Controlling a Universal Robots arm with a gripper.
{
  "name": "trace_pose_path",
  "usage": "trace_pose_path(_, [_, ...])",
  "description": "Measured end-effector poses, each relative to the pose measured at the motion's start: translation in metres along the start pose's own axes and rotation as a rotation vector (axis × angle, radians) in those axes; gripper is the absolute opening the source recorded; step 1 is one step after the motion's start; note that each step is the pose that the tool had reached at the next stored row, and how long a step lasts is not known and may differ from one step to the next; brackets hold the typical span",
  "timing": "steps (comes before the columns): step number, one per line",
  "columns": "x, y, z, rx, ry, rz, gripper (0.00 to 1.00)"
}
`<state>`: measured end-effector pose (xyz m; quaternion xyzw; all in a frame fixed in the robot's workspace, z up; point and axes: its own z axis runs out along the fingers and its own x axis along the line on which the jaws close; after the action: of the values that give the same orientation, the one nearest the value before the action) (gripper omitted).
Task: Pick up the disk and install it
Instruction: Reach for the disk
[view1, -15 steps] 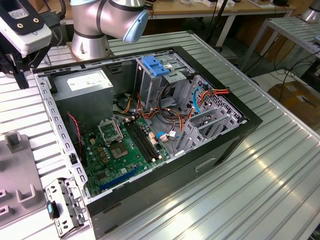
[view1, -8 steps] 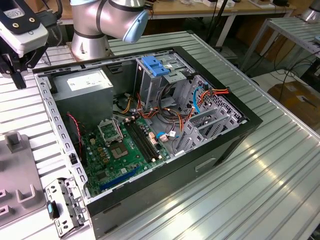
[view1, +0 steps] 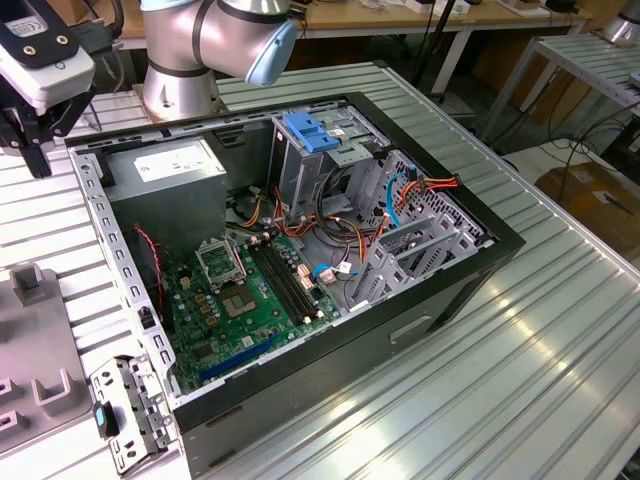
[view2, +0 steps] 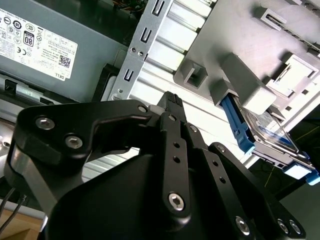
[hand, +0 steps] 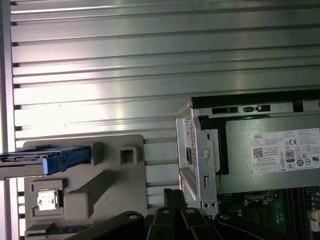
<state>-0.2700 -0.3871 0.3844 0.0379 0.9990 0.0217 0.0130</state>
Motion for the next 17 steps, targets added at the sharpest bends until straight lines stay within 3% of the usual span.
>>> trace_pose_path(17, [0.0251, 0.0029, -0.0002, 0.0000, 0.0000, 0.000, 0.11])
